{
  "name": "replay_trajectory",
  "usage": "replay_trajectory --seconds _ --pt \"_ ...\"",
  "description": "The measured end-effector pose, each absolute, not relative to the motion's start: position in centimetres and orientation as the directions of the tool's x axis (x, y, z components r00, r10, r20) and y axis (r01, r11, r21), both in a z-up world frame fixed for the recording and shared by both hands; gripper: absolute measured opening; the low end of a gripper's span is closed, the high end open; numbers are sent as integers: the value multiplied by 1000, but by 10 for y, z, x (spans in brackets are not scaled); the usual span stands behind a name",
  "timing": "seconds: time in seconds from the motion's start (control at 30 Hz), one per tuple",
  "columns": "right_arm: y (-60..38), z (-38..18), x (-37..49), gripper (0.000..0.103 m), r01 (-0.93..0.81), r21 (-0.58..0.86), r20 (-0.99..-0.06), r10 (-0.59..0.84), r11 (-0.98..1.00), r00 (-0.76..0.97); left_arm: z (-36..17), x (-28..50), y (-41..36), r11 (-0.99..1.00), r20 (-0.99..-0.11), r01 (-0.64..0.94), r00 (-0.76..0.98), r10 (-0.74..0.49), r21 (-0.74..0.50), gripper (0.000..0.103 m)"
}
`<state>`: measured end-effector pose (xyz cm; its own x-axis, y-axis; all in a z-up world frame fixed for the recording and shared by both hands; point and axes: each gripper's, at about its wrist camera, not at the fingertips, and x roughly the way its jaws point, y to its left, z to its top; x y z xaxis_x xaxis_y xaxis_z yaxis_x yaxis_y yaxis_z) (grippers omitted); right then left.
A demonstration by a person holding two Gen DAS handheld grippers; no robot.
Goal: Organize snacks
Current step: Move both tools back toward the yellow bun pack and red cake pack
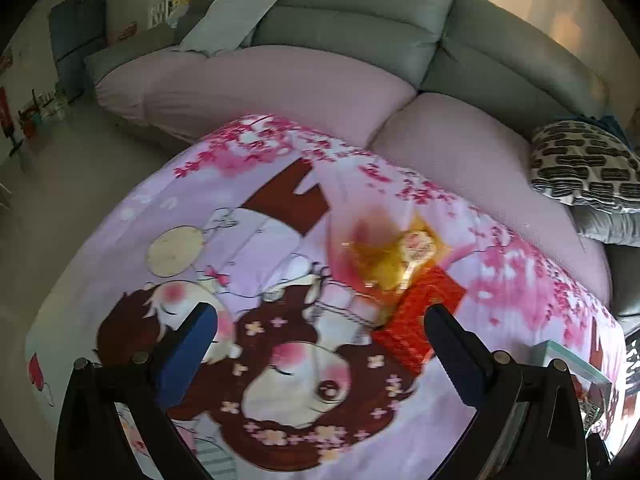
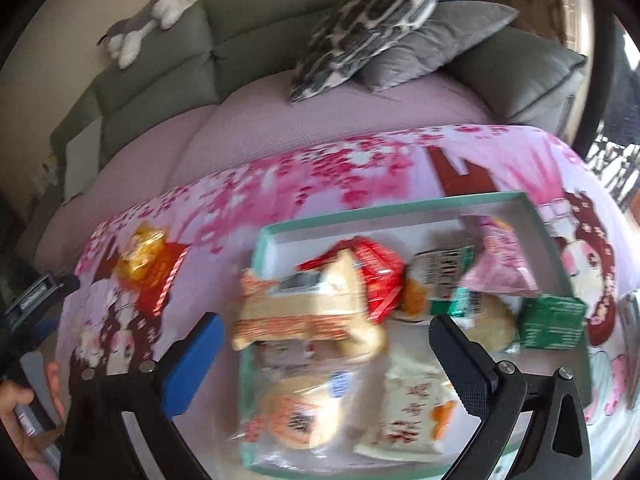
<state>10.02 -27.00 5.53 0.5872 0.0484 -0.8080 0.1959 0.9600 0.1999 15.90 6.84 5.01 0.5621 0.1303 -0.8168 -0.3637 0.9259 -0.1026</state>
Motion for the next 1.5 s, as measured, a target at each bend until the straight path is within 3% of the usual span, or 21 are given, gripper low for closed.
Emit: replay_trajectory --seconds 0.3,0.97,1.27,1.5 --pt "-222 51 104 103 83 195 -809 113 977 576 47 156 92 934 -832 -357 517 202 5 103" --pt "-160 36 124 103 -19 139 -836 127 990 534 47 169 99 955 -776 -272 625 83 -118 103" --pt "-113 35 163 103 -74 149 -828 166 986 536 42 191 99 970 -789 -238 606 104 -55 103" --pt "-86 2 208 103 -44 132 -867 137 990 479 28 205 108 968 -798 -243 594 102 -56 103"
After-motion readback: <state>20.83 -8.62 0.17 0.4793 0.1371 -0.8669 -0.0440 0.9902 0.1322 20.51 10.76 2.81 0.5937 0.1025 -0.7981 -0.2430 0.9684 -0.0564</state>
